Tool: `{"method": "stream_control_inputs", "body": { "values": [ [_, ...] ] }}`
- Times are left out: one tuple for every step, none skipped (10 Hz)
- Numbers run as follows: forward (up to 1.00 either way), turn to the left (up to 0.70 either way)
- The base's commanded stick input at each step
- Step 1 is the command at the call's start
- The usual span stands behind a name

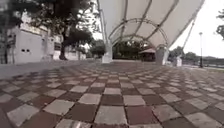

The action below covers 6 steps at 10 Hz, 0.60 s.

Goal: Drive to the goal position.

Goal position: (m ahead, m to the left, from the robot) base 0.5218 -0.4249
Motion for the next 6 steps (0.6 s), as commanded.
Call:
{"method": "stream_control_inputs", "body": {
  "values": [
    [0.7,0.01],
    [0.7,0.01],
    [0.7,0.01],
    [0.7,0.01],
    [0.7,0.01],
    [0.7,0.01]
  ]
}}
